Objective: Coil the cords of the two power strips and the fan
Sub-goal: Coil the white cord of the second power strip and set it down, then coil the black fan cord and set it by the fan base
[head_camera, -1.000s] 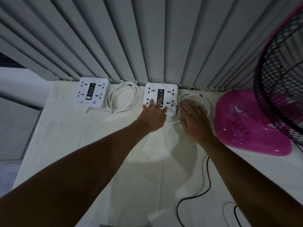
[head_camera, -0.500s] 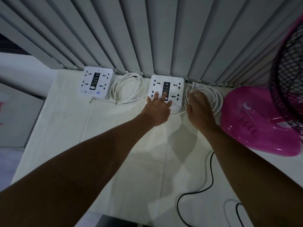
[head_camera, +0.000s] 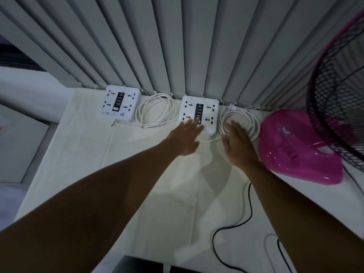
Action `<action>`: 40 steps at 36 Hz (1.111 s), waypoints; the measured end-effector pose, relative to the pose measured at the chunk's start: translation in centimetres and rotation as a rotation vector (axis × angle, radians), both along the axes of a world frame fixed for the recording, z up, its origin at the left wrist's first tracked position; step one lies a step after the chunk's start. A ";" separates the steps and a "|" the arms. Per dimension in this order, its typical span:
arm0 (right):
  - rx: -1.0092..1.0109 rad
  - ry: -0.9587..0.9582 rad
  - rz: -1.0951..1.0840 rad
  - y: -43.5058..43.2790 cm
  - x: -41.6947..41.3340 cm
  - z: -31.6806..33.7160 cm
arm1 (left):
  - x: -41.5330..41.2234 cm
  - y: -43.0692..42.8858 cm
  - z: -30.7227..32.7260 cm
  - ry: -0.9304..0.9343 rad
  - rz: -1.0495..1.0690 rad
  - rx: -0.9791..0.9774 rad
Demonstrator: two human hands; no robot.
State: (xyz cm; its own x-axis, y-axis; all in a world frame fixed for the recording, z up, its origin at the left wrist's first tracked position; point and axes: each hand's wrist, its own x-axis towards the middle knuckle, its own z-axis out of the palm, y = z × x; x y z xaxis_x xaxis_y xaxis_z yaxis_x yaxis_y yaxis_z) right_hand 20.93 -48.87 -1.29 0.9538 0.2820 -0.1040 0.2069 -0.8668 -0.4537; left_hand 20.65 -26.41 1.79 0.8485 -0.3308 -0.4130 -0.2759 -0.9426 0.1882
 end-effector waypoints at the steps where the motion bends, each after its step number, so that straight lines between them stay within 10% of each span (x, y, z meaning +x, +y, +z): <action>1: -0.004 -0.005 -0.012 0.1 -0.8 0.2 | -0.6 -0.1 0.2 -0.007 -0.001 -0.004; 29: -0.221 0.133 -0.622 -10.0 -20.8 4.4 | -13.1 -10.6 2.8 0.035 -0.285 -0.097; 40: -0.293 0.267 -0.431 -20.5 -21.2 2.0 | -15.2 -20.9 0.4 0.149 -0.122 -0.098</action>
State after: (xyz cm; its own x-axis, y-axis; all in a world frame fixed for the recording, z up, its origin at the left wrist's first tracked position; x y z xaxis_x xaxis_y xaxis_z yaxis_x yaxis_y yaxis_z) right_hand -0.31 -69.35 0.74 0.9062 -0.2025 -0.3713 -0.2808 -0.9445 -0.1703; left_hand 5.41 -47.29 2.21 0.7317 -0.4721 -0.4917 -0.3494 -0.8791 0.3242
